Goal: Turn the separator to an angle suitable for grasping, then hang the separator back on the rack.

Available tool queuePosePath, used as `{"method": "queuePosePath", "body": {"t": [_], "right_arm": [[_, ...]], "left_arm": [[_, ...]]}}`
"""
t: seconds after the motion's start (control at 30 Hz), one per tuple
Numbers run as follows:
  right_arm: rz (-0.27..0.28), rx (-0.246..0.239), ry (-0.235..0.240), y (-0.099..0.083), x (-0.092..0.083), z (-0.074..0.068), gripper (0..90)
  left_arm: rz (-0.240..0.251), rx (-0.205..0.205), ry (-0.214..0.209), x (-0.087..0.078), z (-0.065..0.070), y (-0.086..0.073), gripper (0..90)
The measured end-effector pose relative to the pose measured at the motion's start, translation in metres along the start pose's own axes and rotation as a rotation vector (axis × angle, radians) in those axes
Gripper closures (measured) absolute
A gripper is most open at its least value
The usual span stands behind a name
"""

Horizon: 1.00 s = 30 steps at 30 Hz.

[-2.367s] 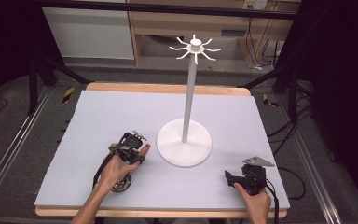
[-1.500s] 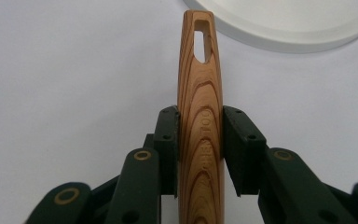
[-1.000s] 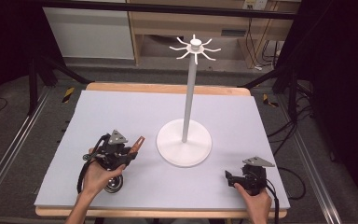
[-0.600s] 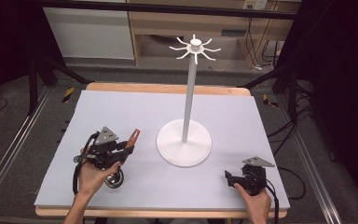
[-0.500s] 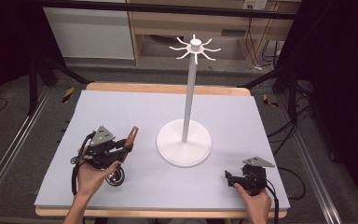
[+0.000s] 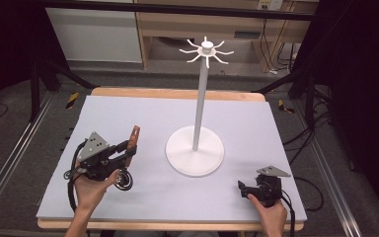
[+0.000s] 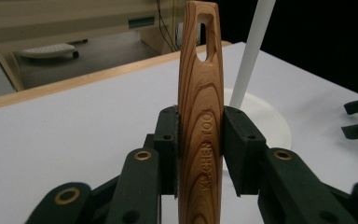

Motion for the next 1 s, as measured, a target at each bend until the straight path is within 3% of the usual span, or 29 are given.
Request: {"method": "queuePosePath", "body": {"t": [0.53,0.7,1.0], "right_arm": [[-0.003,-0.010,-0.004,0.000,0.001,-0.001,10.8],[-0.001,-0.010,-0.004,0.000,0.001,-0.001,10.8],[-0.001,-0.011,0.000,0.000,0.001,-0.001,10.8]], "left_arm": [[0.082,0.010,-0.026,-0.009,0.010,0.021,67.6],[0.112,0.011,-0.055,-0.009,0.018,0.032,67.6],[0.123,-0.008,-0.080,-0.005,0.022,0.040,67.6]]}}
Point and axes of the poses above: each handheld gripper's, and its own axes: x roughly forward along the jaws, y roughly out of its top, z roughly to its right, the point moved 9 cm from there along x, roughly forward along the jaws, and after that the axes turned 13 degrees about -x, right-handed, at the moved point
